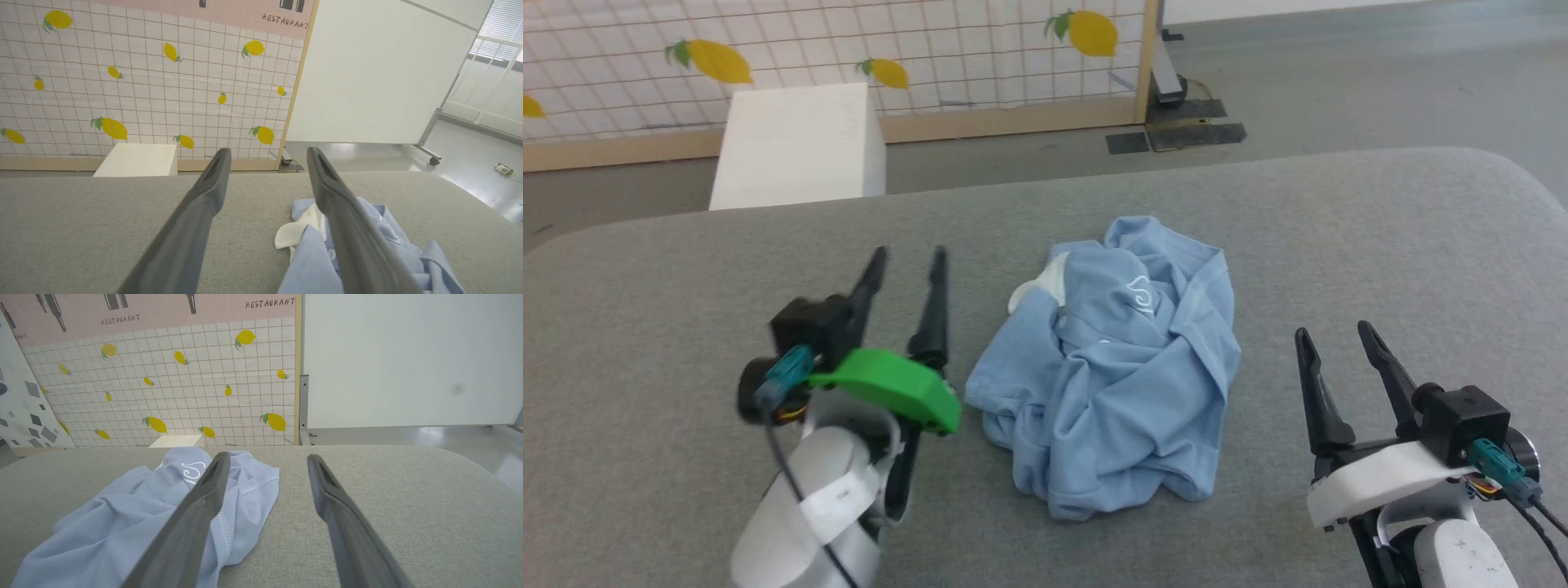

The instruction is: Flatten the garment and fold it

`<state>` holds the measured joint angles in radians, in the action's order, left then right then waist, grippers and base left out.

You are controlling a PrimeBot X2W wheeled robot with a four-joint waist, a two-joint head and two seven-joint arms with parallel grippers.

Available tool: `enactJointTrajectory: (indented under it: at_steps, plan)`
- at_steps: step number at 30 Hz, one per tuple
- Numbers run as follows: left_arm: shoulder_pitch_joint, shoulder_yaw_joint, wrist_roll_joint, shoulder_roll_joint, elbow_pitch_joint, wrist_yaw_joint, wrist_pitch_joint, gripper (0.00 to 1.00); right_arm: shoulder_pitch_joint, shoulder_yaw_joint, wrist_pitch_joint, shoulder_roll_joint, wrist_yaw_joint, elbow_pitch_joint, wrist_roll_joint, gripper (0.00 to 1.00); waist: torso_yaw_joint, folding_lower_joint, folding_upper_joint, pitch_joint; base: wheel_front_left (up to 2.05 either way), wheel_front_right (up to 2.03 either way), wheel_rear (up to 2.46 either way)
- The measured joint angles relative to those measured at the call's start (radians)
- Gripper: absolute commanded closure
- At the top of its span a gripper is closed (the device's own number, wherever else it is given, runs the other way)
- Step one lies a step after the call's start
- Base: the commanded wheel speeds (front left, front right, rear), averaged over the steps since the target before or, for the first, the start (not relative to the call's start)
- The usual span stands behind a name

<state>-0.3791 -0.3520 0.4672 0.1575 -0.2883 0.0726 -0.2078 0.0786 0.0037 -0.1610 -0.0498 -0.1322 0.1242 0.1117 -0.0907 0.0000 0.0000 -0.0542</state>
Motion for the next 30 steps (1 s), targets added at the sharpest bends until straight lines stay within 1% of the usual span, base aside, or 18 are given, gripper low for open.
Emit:
enactJointTrajectory:
  at_steps: [2, 6, 10, 12, 15, 18, 23, 26, 27, 28, 29, 30]
  plan:
    - [0.028, 0.022, -0.013, 0.017, 0.011, 0.009, -0.031, 0.00, 0.000, 0.001, 0.003, 0.000, 0.000, -0.003, -0.002, 0.00, 0.017, 0.0000, 0.0000, 0.004, 0.00, 0.00, 0.00]
    - [0.083, 0.067, -0.044, 0.035, 0.036, 0.014, -0.045, 0.00, 0.000, 0.007, 0.013, 0.000, 0.000, -0.012, -0.010, 0.00, 0.047, 0.0000, 0.0000, 0.009, 0.00, 0.00, 0.00]
    - [0.155, 0.148, -0.076, 0.024, 0.114, 0.016, -0.049, 0.00, 0.006, 0.019, 0.033, 0.001, 0.000, -0.015, -0.016, 0.00, 0.071, 0.0000, 0.0000, 0.006, 0.00, 0.00, 0.00]
    - [0.202, 0.189, -0.088, 0.004, 0.155, 0.016, -0.050, 0.00, 0.020, 0.019, 0.067, 0.000, 0.000, -0.009, -0.012, 0.00, 0.082, 0.0000, 0.0000, 0.000, 0.00, 0.00, 0.00]
    - [0.257, 0.242, -0.113, -0.026, 0.195, 0.007, -0.050, 0.00, 0.060, 0.013, 0.153, 0.000, 0.000, 0.033, -0.009, 0.00, 0.095, 0.0000, 0.0000, -0.013, 0.00, 0.00, 0.00]
    - [0.286, 0.275, -0.132, -0.046, 0.218, -0.013, -0.050, 0.00, 0.112, 0.006, 0.281, 0.000, 0.000, 0.103, -0.010, 0.00, 0.108, 0.0000, 0.0000, -0.026, 0.00, 0.00, 0.00]
    - [0.291, 0.304, -0.151, -0.075, 0.232, -0.046, -0.050, 0.00, 0.212, -0.012, 0.494, 0.000, 0.000, 0.250, -0.016, 0.00, 0.132, 0.0000, 0.0000, -0.056, 0.00, 0.00, 0.00]
    - [0.290, 0.314, -0.159, -0.089, 0.229, -0.060, -0.050, 0.00, 0.260, -0.018, 0.596, 0.000, 0.000, 0.326, -0.012, 0.00, 0.146, 0.0000, 0.0000, -0.075, 0.00, 0.00, 0.00]
    - [0.289, 0.317, -0.162, -0.092, 0.225, -0.065, -0.050, 0.00, 0.269, -0.018, 0.620, 0.000, 0.000, 0.344, -0.008, 0.55, 0.149, 0.0000, 0.0000, -0.080, 0.00, 0.00, 0.00]
    - [0.286, 0.320, -0.167, -0.094, 0.220, -0.073, -0.050, 0.00, 0.277, -0.015, 0.644, 0.000, 0.000, 0.360, -0.007, 0.79, 0.153, 0.0000, 0.0000, -0.086, 0.00, 0.00, 0.00]
    - [0.284, 0.323, -0.170, -0.095, 0.215, -0.079, -0.050, 0.00, 0.278, -0.017, 0.660, 0.001, 0.000, 0.367, -0.006, 1.00, 0.157, 0.0000, 0.0000, -0.090, 0.00, 0.00, 0.00]
    - [0.284, 0.324, -0.170, -0.096, 0.212, -0.082, -0.050, 0.00, 0.277, -0.021, 0.675, 0.000, 0.000, 0.368, -0.001, 1.00, 0.161, 0.0000, 0.0000, -0.092, 0.00, 0.00, 0.00]
